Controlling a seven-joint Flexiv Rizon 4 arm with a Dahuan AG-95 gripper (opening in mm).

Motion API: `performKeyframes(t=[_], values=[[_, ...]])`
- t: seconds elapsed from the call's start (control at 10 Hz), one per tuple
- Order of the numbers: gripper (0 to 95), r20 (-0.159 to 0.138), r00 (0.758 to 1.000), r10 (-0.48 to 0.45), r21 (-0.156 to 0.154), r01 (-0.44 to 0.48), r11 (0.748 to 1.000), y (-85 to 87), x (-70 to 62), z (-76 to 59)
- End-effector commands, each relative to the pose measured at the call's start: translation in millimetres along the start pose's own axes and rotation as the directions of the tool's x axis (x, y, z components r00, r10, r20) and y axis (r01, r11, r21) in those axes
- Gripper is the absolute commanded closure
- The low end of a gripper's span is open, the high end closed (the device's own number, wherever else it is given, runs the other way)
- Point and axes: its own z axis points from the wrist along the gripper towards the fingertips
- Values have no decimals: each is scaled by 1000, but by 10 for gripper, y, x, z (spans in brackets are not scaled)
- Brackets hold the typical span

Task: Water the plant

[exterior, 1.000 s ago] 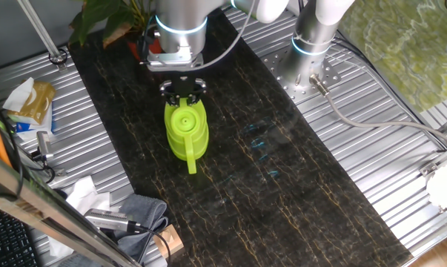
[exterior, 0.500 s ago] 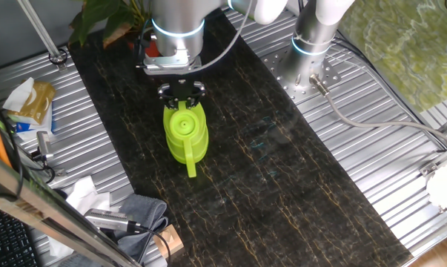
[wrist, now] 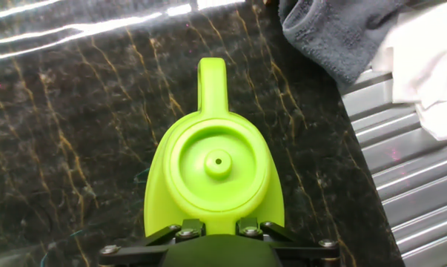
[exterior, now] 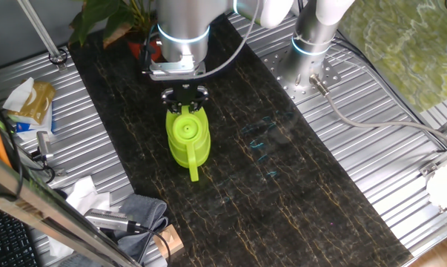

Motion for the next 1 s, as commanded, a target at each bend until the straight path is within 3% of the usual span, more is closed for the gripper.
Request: performKeyframes(t=[0.1,0.4,0.7,1.0], values=[[950,-6,1000,-14,3,14,1000,6,5,-14],[950,6,1000,30,-22,-30,999,6,5,-14],[950,17,985,171,-43,-170,985,6,5,-14],[950,13,985,172,-42,-171,984,6,5,-14]])
